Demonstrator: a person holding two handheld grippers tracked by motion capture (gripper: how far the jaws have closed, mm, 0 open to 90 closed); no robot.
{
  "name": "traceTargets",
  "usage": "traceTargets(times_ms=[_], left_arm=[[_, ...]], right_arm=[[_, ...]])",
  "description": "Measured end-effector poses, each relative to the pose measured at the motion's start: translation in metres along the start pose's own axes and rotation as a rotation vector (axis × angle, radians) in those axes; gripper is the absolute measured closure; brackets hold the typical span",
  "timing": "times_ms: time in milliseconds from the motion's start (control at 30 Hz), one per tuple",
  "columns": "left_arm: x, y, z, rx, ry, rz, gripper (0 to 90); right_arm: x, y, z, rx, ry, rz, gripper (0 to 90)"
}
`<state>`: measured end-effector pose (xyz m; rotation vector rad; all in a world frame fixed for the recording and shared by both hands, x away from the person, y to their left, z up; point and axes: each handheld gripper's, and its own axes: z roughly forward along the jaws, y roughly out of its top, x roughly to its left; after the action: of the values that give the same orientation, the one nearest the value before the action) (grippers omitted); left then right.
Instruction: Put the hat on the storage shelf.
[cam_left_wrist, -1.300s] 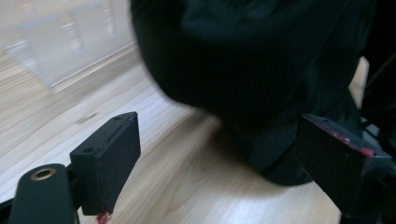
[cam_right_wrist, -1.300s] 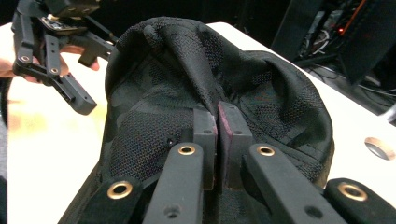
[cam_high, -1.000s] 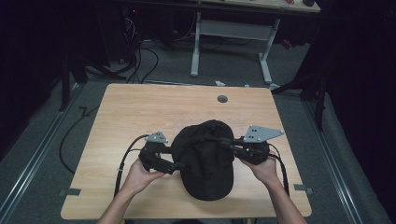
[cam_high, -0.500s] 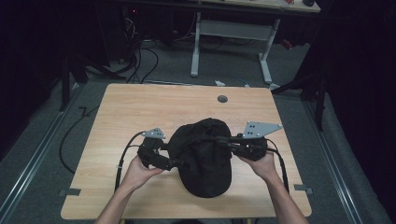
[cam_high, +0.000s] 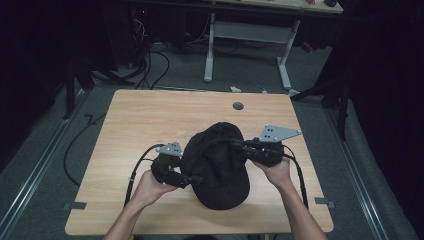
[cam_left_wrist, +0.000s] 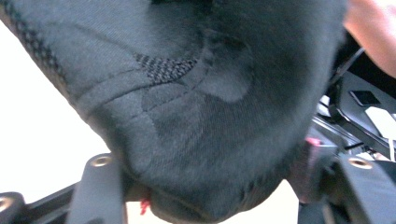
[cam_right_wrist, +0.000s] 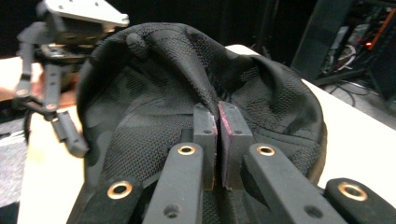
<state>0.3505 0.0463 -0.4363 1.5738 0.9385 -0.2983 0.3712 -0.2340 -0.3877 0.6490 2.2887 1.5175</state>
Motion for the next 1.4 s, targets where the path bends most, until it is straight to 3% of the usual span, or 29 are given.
traceTargets(times_ms=[133, 367, 567, 833, 967, 1033, 1167, 1233, 1267, 1300, 1400], left_arm=[[-0.006, -0.002, -0.003, 0.014, -0.042, 0.011, 52.0], [-0.015, -0.006, -0.003, 0.067, -0.071, 0.038, 66.2], [-0.023, -0.010, -0.008, 0.052, -0.116, 0.066, 79.7], [-0.029, -0.010, -0.014, 0.018, -0.146, 0.072, 83.3], [-0.030, -0.008, -0.019, -0.015, -0.139, 0.078, 83.6], [-0.030, -0.006, -0.021, -0.026, -0.137, 0.077, 83.5], [-0.029, -0.001, -0.031, -0.067, -0.131, 0.071, 83.4], [-0.029, 0.002, -0.036, -0.092, -0.115, 0.071, 83.4], [-0.029, 0.002, -0.036, -0.092, -0.115, 0.071, 83.3], [-0.028, 0.003, -0.037, -0.104, -0.102, 0.072, 83.3], [-0.027, 0.004, -0.038, -0.118, -0.090, 0.067, 83.3]], right_arm=[[-0.003, 0.000, 0.002, -0.009, -0.028, 0.007, 86.9], [-0.004, 0.000, 0.007, -0.007, -0.030, 0.013, 86.5], [-0.004, -0.001, 0.011, -0.007, -0.030, 0.014, 84.8], [-0.005, -0.001, 0.010, -0.024, -0.024, 0.033, 79.0], [-0.006, -0.001, 0.008, -0.017, -0.041, 0.064, 62.1], [-0.006, -0.002, 0.007, -0.014, -0.043, 0.073, 58.7], [-0.006, -0.005, 0.000, 0.024, -0.055, 0.083, 51.6], [-0.003, -0.012, -0.006, 0.053, -0.104, 0.086, 50.8], [-0.003, -0.012, -0.006, 0.053, -0.104, 0.086, 50.8], [-0.003, -0.022, -0.009, 0.083, -0.135, 0.106, 50.4], [-0.004, -0.033, -0.011, 0.117, -0.156, 0.132, 50.3]])
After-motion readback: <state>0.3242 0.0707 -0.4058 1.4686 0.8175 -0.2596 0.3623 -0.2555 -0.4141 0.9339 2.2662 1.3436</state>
